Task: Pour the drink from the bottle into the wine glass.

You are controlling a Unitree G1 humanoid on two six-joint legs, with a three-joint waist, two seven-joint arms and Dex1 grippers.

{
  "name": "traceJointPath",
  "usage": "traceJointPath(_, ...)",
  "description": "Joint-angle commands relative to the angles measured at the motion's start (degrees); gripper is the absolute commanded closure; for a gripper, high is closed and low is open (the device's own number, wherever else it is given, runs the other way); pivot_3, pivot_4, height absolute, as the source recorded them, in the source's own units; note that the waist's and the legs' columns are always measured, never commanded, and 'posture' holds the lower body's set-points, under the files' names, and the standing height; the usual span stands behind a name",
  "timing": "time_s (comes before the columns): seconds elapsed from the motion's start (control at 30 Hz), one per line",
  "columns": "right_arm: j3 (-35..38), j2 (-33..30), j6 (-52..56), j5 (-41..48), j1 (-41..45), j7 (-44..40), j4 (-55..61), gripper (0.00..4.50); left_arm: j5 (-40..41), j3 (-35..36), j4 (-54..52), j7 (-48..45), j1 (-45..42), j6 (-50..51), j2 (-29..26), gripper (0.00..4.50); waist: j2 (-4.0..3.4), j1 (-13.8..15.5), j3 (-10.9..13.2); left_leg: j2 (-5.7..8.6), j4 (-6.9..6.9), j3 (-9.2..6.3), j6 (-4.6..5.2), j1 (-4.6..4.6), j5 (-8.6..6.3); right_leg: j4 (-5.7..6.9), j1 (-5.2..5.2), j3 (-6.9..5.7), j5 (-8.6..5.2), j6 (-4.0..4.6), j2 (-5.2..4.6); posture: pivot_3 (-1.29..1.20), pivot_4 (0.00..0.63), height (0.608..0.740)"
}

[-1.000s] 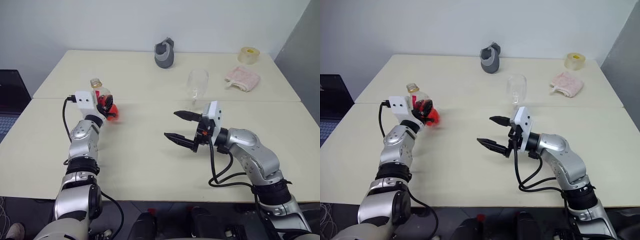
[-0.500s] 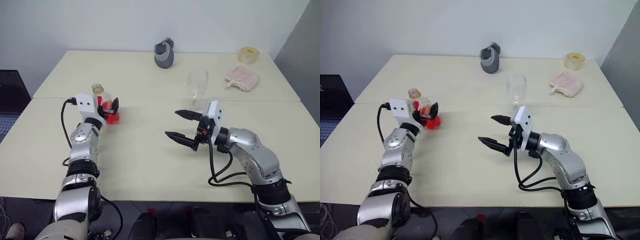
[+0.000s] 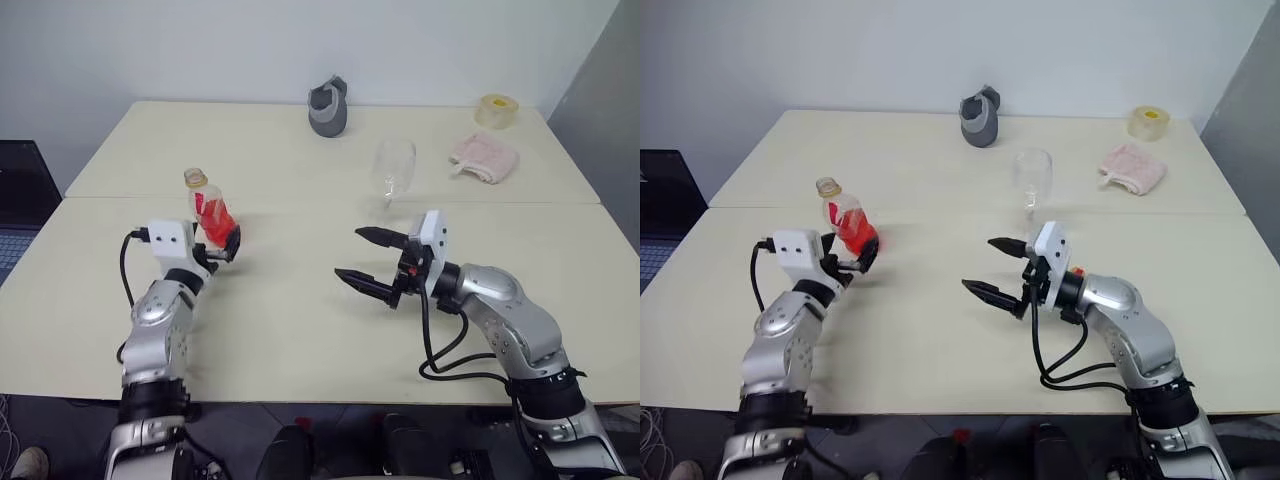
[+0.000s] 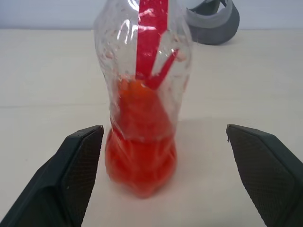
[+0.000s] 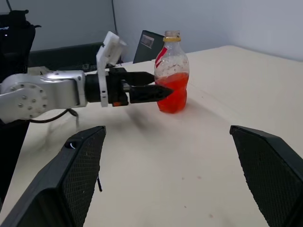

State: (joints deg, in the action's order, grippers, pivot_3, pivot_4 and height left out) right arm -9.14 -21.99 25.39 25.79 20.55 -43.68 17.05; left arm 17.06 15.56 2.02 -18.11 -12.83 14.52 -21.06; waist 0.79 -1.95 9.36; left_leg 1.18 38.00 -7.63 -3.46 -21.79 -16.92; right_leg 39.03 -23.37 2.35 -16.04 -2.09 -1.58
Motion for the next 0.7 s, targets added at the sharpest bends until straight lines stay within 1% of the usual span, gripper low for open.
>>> traceJointPath(0.03, 2.2, -1.17, -1.36, -2.26, -2.67, 2.8, 2.87, 0.0, 4.63, -0.11, -16.88, -1.95, 10.55, 8.01, -1.43, 0.03, -0.01, -0.14, -0.01, -0.02, -0.02, 0.05, 0.0, 0.02, -0.01, -0.02, 0.0, 0.05, 0.0, 0.0, -0.07, 0.0, 0.15, 0.74)
traceJointPath(0.1, 2.78, -1.28, -1.35, -3.05, -4.06, 4.18, 2.71, 0.0, 6.93, -0.12, -23.16, -3.0, 15.34, 11.71, -2.08, 0.03, 0.0, -0.01, -0.01, -0.25, -0.05, 0.09, 0.07, 0.05, -0.05, -0.03, 0.02, 0.09, 0.0, -0.01, -0.14, 0.0, 0.15, 0.74)
traceJointPath(0.17, 3.55, -0.92, -0.43, -4.8, -4.67, 7.39, 0.86, 0.0, 10.08, -0.16, -28.44, -4.84, 18.66, 14.82, -3.13, 0.03, -0.01, 0.22, 0.0, -0.26, -0.03, 0.07, 0.14, 0.08, -0.08, 0.01, 0.08, 0.02, 0.0, -0.01, -0.12, 0.0, 0.15, 0.74)
traceJointPath(0.2, 3.96, -0.45, 0.45, -5.41, -4.67, 9.16, -0.5, 0.0, 11.79, -0.31, -30.68, -6.13, 19.76, 16.07, -3.84, 0.03, 0.02, 0.29, -0.02, -0.26, -0.01, 0.08, 0.16, 0.08, -0.08, 0.02, 0.12, -0.05, 0.0, 0.0, -0.07, 0.0, 0.15, 0.74)
traceJointPath(0.27, 3.71, 0.71, -0.2, -9.57, -2.96, 13.9, -6.5, 0.0, 15.87, -0.59, -34.66, -9.15, 20.51, 18.61, -5.76, 0.03, 0.05, 0.34, -0.04, -0.26, 0.0, 0.1, 0.15, 0.12, -0.08, 0.02, 0.23, -0.1, 0.0, 0.0, 0.14, 0.0, 0.15, 0.74)
traceJointPath(0.33, 3.49, 1.74, -1.7, -12.19, -1.36, 16.28, -10.54, 0.0, 17.97, -0.67, -36.41, -10.73, 20.42, 19.91, -7.19, 0.03, 0.03, 0.33, -0.04, 0.03, -0.01, 0.22, 0.14, 0.17, -0.08, 0.02, 0.24, -0.04, 0.0, 0.0, 0.2, 0.0, 0.15, 0.74)
traceJointPath(0.43, 4.94, 4.86, -3.18, -13.24, 3.76, 19.74, -17.38, 0.0, 18.76, -1.45, -37.7, -13.78, 20.23, 19.95, -10.02, 0.03, -0.04, -0.08, 0.0, -0.02, -0.07, 0.34, 0.06, 0.18, -0.03, 0.0, 0.16, 0.04, 0.0, 0.0, 0.26, 0.0, 0.15, 0.74)
traceJointPath(0.7, 6.99, 8.56, -8.54, -15.7, 11.46, 22.49, -29.71, 0.0, 20.94, -1.9, -37.7, -19.54, 19.87, 19.31, -13.75, 0.03, -0.07, -0.4, 0.02, -0.1, -0.1, 0.54, 0.13, 0.23, -0.07, 0.0, 0.15, 0.14, 0.0, 0.02, 0.33, 0.0, 0.15, 0.74)
